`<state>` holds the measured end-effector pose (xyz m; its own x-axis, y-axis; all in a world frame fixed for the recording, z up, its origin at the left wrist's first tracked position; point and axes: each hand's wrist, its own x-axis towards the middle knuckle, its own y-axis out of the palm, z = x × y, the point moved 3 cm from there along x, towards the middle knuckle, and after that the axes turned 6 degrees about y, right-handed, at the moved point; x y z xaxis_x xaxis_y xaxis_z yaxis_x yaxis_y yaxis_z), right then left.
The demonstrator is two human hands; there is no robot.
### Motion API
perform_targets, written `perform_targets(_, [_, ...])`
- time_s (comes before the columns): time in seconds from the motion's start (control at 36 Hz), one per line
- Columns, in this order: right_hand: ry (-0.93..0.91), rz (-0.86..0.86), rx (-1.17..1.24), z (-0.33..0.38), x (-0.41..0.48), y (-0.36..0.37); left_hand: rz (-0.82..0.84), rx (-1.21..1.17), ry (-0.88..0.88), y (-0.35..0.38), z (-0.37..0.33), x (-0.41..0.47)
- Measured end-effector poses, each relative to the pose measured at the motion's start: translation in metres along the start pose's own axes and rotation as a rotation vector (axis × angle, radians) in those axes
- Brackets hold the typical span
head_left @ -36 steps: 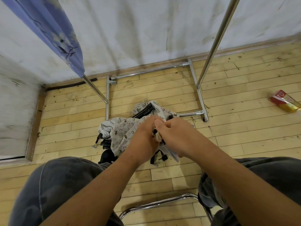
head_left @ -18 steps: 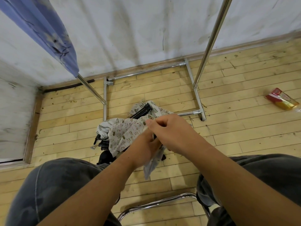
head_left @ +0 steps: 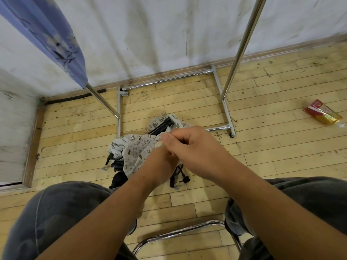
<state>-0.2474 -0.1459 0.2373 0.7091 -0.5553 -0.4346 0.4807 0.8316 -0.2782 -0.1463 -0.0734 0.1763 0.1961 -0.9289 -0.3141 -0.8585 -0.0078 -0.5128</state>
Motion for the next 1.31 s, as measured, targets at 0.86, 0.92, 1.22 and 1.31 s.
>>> perform_targets(0.86, [0.007,0.155,0.256,0.051,-0.050,-0.016,-0.232,-0.201,0.063,-0.074,-0.055,-0.053])
perform_targets(0.92, [-0.016,0.129,0.262,0.063,-0.056,-0.016,-0.252,-0.189,0.089,-0.080,-0.062,-0.059])
perform_targets(1.22, [-0.140,-0.039,0.217,0.118,-0.083,-0.019,-0.435,-0.018,0.276,-0.130,-0.110,-0.095])
perform_targets(1.31, [-0.204,-0.130,0.212,0.137,-0.091,-0.024,-0.450,0.019,0.314,-0.147,-0.126,-0.100])
